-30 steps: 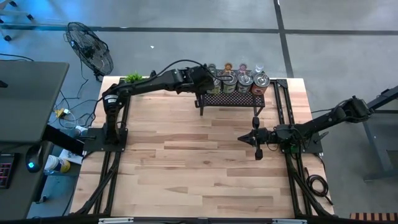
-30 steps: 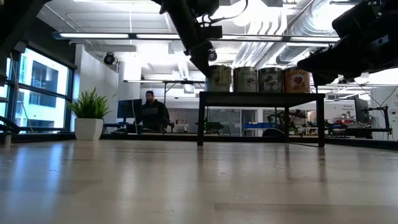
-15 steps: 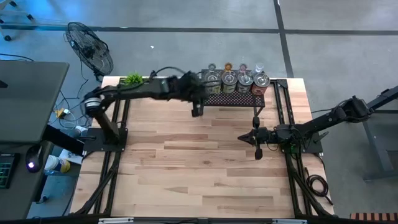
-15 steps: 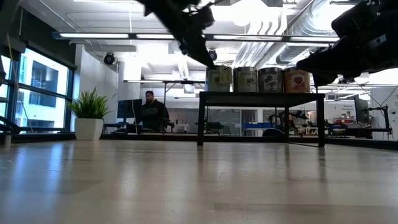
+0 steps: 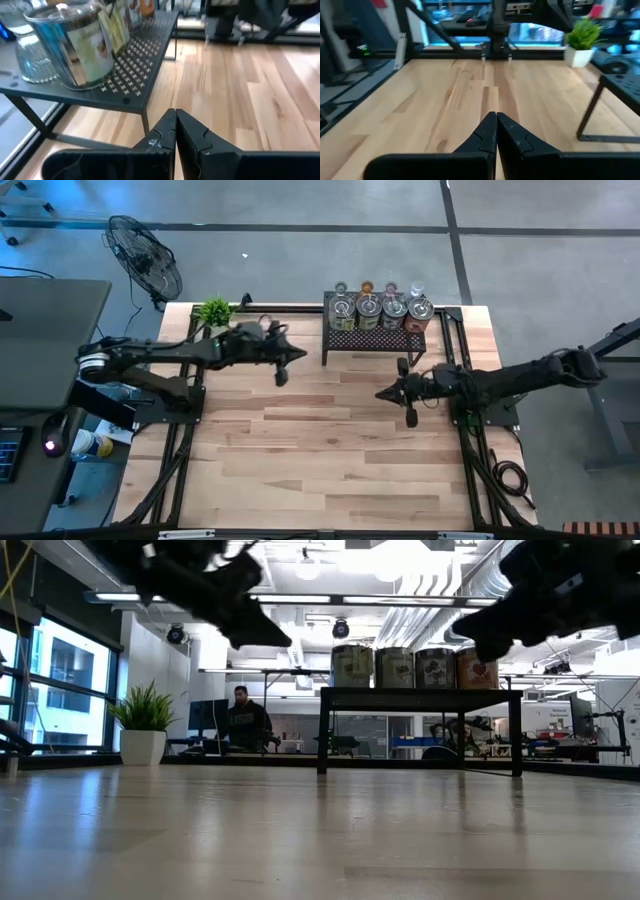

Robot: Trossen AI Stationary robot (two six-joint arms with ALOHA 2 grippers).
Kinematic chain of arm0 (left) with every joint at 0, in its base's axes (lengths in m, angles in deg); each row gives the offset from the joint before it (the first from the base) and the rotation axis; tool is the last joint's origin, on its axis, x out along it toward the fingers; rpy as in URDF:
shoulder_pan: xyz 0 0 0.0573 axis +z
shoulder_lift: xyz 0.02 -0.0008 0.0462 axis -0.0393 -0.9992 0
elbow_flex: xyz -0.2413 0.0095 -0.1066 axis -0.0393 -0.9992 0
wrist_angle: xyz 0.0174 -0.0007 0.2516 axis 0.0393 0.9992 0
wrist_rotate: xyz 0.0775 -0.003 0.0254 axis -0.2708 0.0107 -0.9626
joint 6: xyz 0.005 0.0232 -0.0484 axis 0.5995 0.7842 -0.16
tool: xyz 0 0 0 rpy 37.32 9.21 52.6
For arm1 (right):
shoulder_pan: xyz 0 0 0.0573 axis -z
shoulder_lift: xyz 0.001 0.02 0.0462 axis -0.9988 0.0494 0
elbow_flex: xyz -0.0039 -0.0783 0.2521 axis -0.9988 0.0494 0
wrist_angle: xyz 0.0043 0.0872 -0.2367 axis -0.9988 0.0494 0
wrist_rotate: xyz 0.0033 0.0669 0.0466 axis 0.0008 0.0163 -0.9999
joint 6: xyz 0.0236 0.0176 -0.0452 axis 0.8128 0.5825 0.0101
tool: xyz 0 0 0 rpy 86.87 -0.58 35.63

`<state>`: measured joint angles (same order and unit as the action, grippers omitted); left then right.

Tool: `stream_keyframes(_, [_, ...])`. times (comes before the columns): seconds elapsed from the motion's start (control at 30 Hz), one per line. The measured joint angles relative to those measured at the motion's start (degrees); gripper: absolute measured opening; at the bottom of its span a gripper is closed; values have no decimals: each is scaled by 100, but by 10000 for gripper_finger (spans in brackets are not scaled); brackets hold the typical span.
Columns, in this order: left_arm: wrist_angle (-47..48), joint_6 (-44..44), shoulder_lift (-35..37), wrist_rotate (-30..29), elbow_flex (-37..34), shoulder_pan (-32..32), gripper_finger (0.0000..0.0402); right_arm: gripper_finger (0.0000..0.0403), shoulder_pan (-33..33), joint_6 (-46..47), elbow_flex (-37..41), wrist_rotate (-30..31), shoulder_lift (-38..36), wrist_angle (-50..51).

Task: Pick & Place candle stick holders
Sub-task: Return to Home Position

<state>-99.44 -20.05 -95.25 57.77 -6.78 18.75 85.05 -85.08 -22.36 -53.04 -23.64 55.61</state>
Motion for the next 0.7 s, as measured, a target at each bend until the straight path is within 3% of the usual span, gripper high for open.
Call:
stream_keyframes(0.1, [-596,4,358,74,-613,4,0,0,621,-159,-136,-794,-63,181])
stream_keyframes(0.33, [-1057,-323,1150,131,-1719,4,0,0,1849,-260,-137,-1754,-891,990])
stream_keyframes(0.6, [-1606,-654,2499,288,-2836,124,0,0,2545,-358,-131,-1863,-2344,2486])
stream_keyframes(0.7, [-1567,-903,3113,427,-3232,490,0,0,2702,-274,-30,-1909,-2767,2308])
